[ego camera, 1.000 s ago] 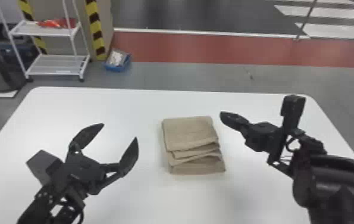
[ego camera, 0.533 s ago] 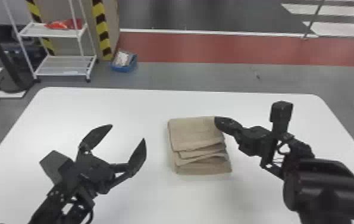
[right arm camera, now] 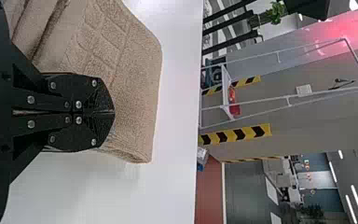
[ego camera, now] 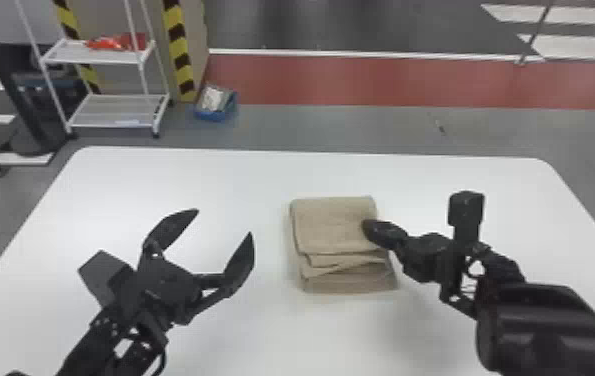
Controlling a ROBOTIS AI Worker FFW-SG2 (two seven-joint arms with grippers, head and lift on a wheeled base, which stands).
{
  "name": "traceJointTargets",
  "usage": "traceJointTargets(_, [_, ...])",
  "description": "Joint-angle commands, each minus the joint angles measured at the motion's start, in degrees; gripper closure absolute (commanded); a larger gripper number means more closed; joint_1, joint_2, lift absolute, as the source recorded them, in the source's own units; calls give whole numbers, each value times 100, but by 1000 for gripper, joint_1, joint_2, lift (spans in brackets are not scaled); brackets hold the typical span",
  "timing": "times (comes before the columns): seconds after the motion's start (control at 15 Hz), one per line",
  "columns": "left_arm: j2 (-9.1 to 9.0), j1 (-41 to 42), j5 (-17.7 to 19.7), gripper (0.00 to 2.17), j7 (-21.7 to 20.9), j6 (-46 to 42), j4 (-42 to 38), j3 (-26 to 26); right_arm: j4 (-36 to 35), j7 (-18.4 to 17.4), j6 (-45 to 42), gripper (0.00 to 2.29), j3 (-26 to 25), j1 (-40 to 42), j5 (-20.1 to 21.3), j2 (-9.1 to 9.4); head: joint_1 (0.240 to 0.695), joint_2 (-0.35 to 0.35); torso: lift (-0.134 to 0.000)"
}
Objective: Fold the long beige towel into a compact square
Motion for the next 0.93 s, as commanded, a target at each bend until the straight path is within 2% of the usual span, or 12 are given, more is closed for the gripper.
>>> traceJointTargets(0.0, [0, 3, 0, 29, 0, 0, -25, -6, 28, 0, -7, 1659, -23, -5, 14, 5, 695, -42, -124])
traceJointTargets(0.2, [-9, -5, 0, 29, 9, 0, -60, -6, -130, 61, -693, 1609, -199, 241, -337, 5, 695, -47, -124])
traceJointTargets(0.27, [-9, -5, 0, 29, 18, 0, -104, -6, -332, 158, -939, 1264, -296, 347, -583, 5, 695, -52, -124])
traceJointTargets(0.33, [0, -5, 0, 29, 18, 35, -104, 3, -517, 351, -1203, 1072, -392, 435, -829, 5, 695, -54, -124])
traceJointTargets(0.4, [0, -5, -17, 29, 18, 70, -104, 3, -737, 448, -1185, 782, -419, 505, -961, 5, 695, -57, -124])
traceJointTargets(0.47, [-9, 3, -26, 29, 18, 70, -104, -6, -1088, 457, -1132, 336, -445, 654, -1014, 5, 695, -60, -124])
traceJointTargets(0.53, [-18, -5, -26, 29, 27, 70, -113, 3, -1387, 430, -1080, 127, -445, 777, -1005, 5, 695, -62, -124])
traceJointTargets(0.73, [-44, -5, -79, 29, 35, 457, -289, 100, -2372, 149, -798, 63, -595, 1234, -935, 5, 695, -73, -124])
traceJointTargets(0.87, [-62, -5, -193, 29, 237, 475, -376, 161, -2873, -62, -640, 66, -823, 1568, -996, 5, 695, -86, -124])
